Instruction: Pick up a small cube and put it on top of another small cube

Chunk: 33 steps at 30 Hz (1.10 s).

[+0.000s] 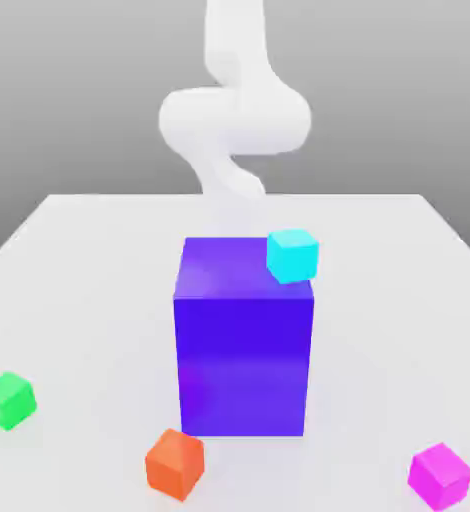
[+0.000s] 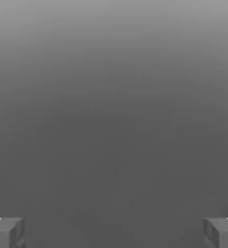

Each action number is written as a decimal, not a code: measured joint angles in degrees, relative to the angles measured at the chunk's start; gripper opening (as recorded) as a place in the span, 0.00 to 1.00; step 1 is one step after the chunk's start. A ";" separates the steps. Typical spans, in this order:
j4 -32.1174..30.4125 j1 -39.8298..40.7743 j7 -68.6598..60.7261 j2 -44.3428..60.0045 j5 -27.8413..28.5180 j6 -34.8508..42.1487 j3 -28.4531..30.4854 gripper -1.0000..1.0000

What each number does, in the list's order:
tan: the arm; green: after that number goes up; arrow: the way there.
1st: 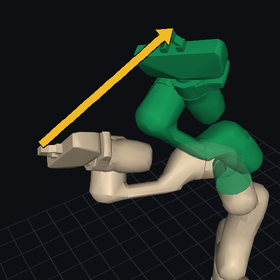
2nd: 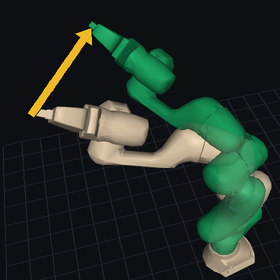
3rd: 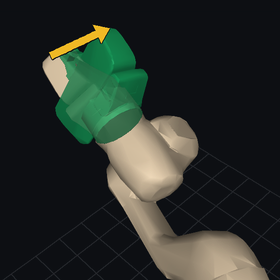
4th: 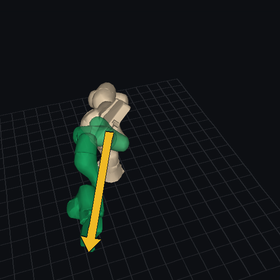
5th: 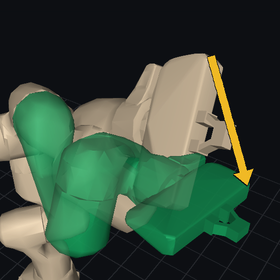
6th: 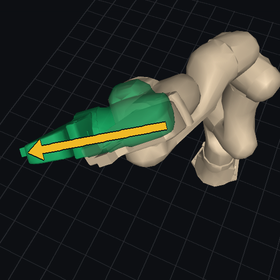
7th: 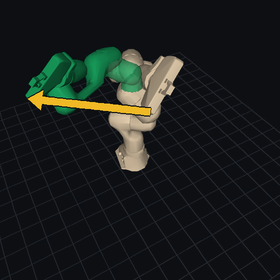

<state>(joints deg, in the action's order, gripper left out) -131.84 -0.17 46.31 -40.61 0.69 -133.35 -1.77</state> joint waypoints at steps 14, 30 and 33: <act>-0.31 -2.25 4.18 29.39 5.94 -8.84 -9.42 0.50; -0.24 -10.76 8.57 62.42 12.15 -19.78 -13.29 0.50; 1.08 -13.11 10.43 68.65 14.64 -24.26 -10.67 0.50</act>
<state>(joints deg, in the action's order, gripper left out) -130.76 -13.28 56.74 28.04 15.33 -157.62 -12.44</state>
